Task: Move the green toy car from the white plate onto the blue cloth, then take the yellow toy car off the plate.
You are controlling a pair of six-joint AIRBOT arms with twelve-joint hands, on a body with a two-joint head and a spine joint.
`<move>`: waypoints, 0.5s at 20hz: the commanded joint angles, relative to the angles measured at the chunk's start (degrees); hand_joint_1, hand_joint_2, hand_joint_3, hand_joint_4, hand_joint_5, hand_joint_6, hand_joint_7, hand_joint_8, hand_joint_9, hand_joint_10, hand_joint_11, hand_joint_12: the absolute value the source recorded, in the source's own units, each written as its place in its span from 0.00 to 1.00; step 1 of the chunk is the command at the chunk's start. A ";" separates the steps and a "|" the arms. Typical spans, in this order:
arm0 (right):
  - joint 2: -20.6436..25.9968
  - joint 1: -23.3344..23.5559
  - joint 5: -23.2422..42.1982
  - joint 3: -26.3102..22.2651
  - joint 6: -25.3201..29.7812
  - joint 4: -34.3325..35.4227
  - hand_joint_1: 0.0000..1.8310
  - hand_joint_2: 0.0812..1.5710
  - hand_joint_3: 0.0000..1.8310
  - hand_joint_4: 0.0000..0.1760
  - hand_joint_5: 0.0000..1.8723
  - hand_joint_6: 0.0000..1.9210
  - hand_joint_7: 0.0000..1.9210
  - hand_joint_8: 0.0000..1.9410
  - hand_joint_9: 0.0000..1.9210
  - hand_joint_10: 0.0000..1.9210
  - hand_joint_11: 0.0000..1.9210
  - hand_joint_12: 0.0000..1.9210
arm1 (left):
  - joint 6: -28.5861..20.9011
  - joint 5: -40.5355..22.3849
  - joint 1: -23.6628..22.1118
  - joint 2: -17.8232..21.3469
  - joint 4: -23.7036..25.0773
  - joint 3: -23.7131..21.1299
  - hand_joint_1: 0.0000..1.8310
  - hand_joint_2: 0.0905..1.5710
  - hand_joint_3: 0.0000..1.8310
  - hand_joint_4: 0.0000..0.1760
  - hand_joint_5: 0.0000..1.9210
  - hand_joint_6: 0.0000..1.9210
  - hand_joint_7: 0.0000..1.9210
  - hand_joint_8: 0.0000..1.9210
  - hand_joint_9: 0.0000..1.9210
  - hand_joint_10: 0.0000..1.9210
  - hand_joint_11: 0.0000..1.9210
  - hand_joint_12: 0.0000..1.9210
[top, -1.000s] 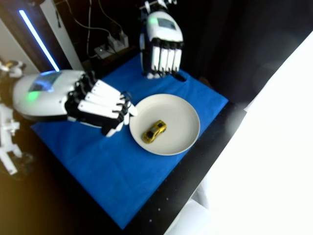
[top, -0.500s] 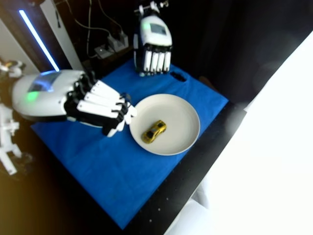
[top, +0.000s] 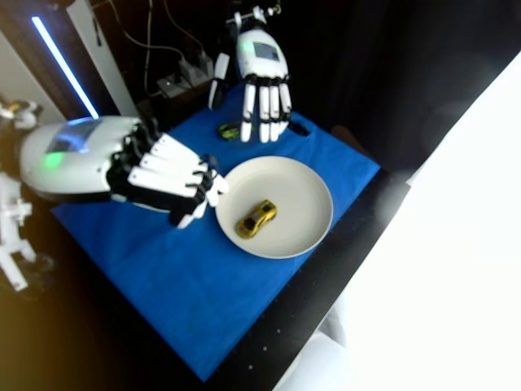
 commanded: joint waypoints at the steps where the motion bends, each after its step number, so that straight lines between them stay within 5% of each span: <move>1: -0.24 0.50 6.91 0.17 -0.44 0.50 0.59 0.66 0.00 0.00 0.42 0.10 0.31 0.42 0.26 0.66 0.21 0.90 | 0.00 -9.52 0.00 -0.20 -1.10 0.14 0.20 0.60 0.00 0.75 0.23 0.01 0.18 0.01 0.16 0.04 0.00 0.55; 3: -1.27 0.51 6.76 1.04 -0.44 0.90 0.58 0.66 0.00 0.00 0.40 0.16 0.36 0.30 0.29 0.56 0.20 0.87 | 2.80 -13.77 0.97 -0.48 -4.66 -0.23 0.13 0.69 0.01 0.39 0.27 0.01 0.24 0.01 0.24 0.05 0.02 0.70; 4: -1.93 0.51 6.34 1.63 -0.44 1.11 0.59 0.66 0.00 0.00 0.37 0.19 0.37 0.25 0.28 0.53 0.19 0.86 | 4.58 -14.92 1.02 -0.52 -5.82 -0.53 0.10 0.73 0.00 0.34 0.28 0.01 0.26 0.01 0.25 0.06 0.03 0.71; 6: -4.34 0.67 4.86 3.20 -0.43 1.22 0.60 0.65 0.00 0.00 0.33 0.26 0.37 0.20 0.25 0.49 0.14 0.86 | 6.99 -18.13 1.16 -0.72 -8.03 -0.99 0.10 0.75 0.00 0.43 0.30 0.01 0.27 0.01 0.27 0.07 0.02 0.75; 7: -5.04 0.98 4.46 3.71 -0.43 1.26 0.59 0.65 0.00 0.00 0.32 0.25 0.37 0.18 0.24 0.49 0.12 0.87 | 7.08 -18.70 1.25 -0.79 -8.33 -1.03 0.11 0.76 0.00 0.37 0.31 0.00 0.29 0.00 0.26 0.12 0.01 0.77; 9: -7.02 1.31 3.53 5.17 -0.43 1.81 0.57 0.64 0.00 0.00 0.36 0.20 0.40 0.16 0.27 0.52 0.16 0.87 | 7.28 -20.75 1.57 -1.08 -9.22 -1.10 0.15 0.73 0.00 0.44 0.33 0.00 0.31 0.01 0.21 0.22 0.00 0.80; 10: -8.73 1.38 3.03 6.37 -0.42 2.73 0.56 0.63 0.00 0.00 0.39 0.15 0.39 0.18 0.27 0.54 0.18 0.86 | 7.29 -21.72 1.74 -1.26 -9.63 -1.11 0.18 0.73 0.00 0.39 0.36 0.01 0.32 0.01 0.21 0.26 0.03 0.81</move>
